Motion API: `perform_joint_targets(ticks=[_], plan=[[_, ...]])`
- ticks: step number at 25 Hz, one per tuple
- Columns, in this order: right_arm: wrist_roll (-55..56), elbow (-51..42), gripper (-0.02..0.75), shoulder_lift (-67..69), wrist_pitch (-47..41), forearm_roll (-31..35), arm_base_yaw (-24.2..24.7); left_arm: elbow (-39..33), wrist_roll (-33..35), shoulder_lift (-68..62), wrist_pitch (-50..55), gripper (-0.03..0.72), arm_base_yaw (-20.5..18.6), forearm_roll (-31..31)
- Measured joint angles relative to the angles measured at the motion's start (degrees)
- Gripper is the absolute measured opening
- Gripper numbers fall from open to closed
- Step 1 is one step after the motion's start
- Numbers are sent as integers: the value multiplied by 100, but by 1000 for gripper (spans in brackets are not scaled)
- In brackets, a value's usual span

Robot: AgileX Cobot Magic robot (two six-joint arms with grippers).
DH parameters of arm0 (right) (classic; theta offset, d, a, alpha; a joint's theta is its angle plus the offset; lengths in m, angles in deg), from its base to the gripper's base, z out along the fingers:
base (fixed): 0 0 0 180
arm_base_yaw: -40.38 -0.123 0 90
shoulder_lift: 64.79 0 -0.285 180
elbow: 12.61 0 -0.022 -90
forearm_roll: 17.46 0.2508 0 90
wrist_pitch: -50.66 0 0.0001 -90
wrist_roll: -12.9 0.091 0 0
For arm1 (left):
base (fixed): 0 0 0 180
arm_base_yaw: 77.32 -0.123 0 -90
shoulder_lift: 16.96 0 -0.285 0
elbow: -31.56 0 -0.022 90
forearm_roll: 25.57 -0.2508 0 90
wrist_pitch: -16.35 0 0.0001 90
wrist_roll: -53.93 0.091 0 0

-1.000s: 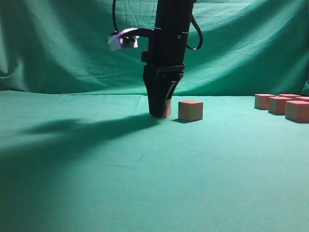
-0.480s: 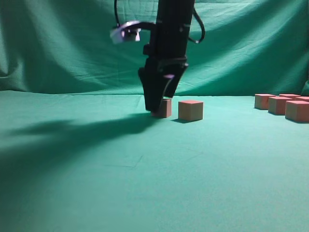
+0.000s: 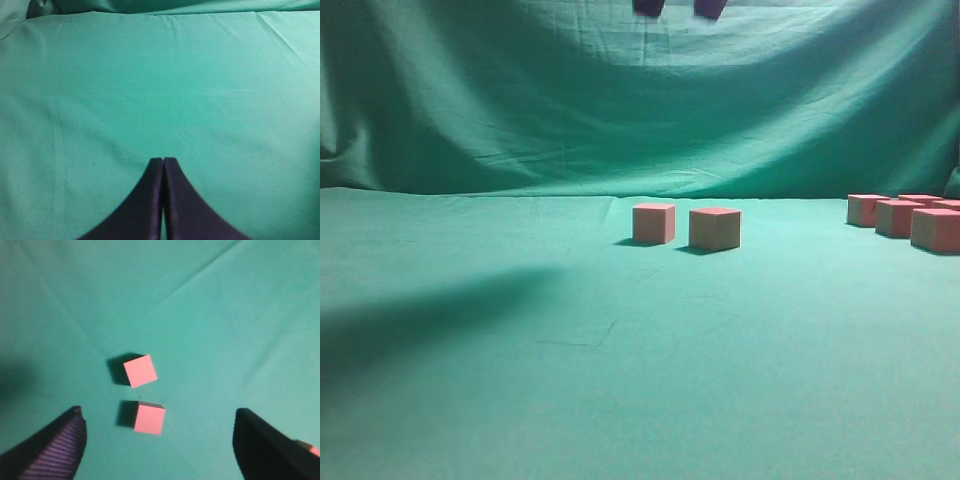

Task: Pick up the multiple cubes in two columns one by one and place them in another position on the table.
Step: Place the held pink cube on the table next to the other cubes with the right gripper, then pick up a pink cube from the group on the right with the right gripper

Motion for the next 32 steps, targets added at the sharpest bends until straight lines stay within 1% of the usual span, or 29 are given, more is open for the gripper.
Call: perform_joint_targets(ticks=[4, 7, 11, 14, 19, 21, 23, 25, 27, 29, 32], plan=[[1118, -22, 582, -607, -47, -829, 0, 0, 0, 0, 0, 0, 0, 0], [1723, -46, 582, -1035, -84, -1399, 0, 0, 0, 0, 0, 0, 0, 0], [2383, -336, 582, -1664, -84, -1580, 98, 0, 0, 0, 0, 0, 0, 0], [2877, -1012, 582, -2072, -84, -1618, 431, 0, 0, 0, 0, 0, 0, 0], [3308, -2572, 582, -2292, -62, -1531, 1322, 0, 0, 0, 0, 0, 0, 0], [3348, -3183, 582, -2292, -15, -1294, 1702, 0, 0, 0, 0, 0, 0, 0], [3348, -3824, 582, -2292, 228, -937, 1963, 0, 0, 0, 0, 0, 0, 0], [3322, -4357, 582, -2292, 702, -640, 2100, 0, 0, 0, 0, 0, 0, 0], [3311, -4847, 582, -2292, 1174, -465, 2126, 0, 0, 0, 0, 0, 0, 0], [3301, -5192, 582, -2292, 1675, -405, 2126, 0, 0, 0, 0, 0, 0, 0], [3291, -5522, 582, -2222, 2164, -385, 2126, 0, 0, 0, 0, 0, 0, 0]])
